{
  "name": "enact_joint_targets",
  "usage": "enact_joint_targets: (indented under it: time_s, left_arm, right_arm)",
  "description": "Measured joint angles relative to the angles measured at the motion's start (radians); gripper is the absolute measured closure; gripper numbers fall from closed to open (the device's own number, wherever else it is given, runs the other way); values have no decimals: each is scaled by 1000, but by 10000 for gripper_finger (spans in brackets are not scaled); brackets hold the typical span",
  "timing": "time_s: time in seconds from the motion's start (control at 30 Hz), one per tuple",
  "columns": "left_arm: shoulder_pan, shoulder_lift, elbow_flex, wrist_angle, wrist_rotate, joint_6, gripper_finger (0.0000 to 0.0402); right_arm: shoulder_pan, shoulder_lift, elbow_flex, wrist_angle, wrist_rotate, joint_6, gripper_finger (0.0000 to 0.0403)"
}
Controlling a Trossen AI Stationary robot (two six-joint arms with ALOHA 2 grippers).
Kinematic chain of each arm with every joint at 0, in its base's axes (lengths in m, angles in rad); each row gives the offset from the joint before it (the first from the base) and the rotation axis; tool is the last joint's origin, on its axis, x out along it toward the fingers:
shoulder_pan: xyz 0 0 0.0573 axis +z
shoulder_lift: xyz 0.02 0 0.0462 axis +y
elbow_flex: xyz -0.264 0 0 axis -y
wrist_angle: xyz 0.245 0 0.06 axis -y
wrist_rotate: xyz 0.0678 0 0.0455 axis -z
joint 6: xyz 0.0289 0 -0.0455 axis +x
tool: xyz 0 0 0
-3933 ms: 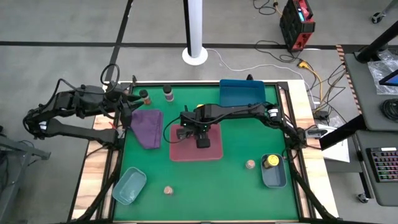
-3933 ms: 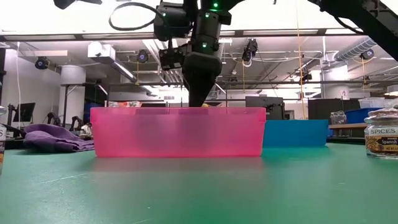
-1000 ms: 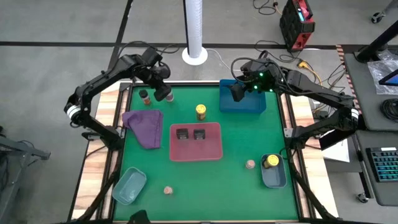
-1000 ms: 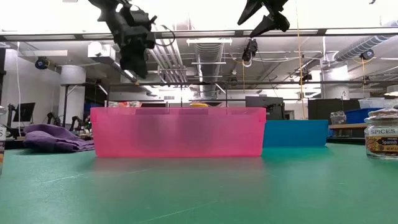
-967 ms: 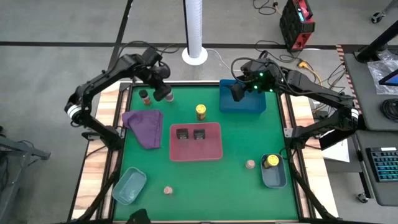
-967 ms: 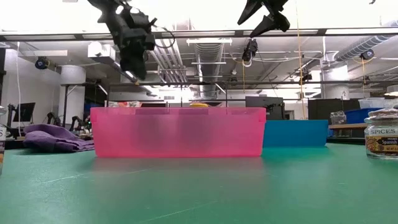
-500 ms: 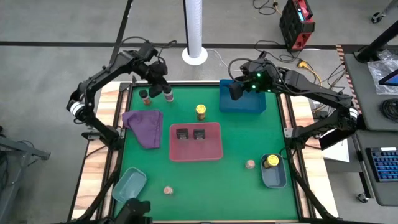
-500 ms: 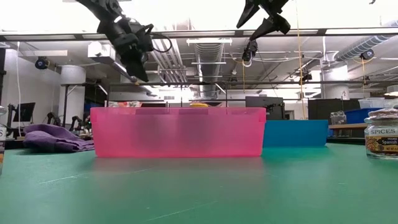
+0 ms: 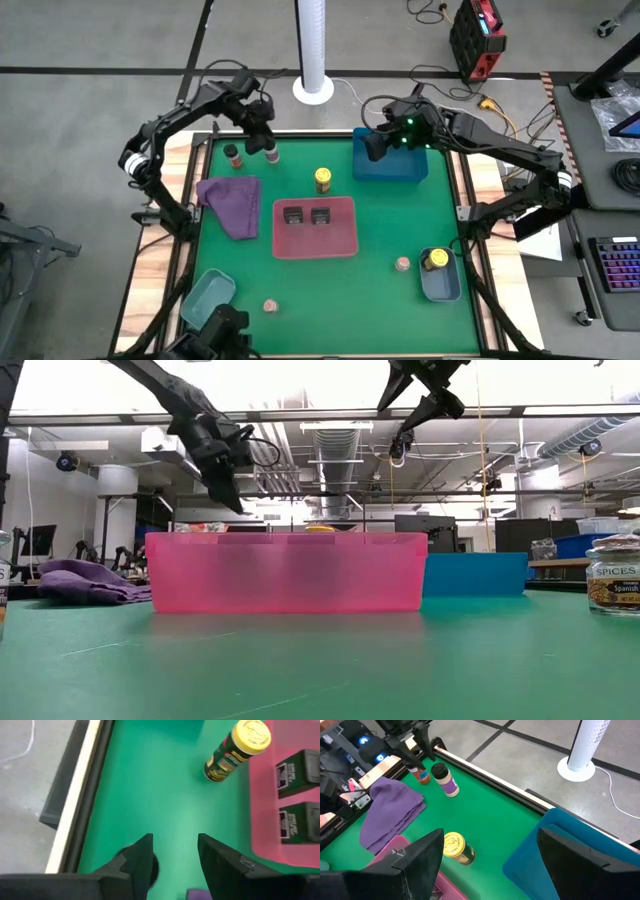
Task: Sort spices by type
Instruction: Put the right black seasoning bottle into the light blue bin
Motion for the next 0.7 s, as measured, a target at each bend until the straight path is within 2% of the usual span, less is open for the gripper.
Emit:
enact_joint_targets:
  time_s: [0.2,0.4,0.5,0.7]
  left_arm:
    - [0,4,0,40,-65,21,200]
    - [1,6,0,37,-70,64,134]
    - [6,16,0,39,-76,78,119]
    - [9,52,0,41,-113,78,114]
  right_arm:
    - [0,0,0,0,0,7,99]
    - [0,0,0,0,6,7,106]
    - [0,0,0,0,8,7,103]
    - [0,0,0,-4,11,7,91]
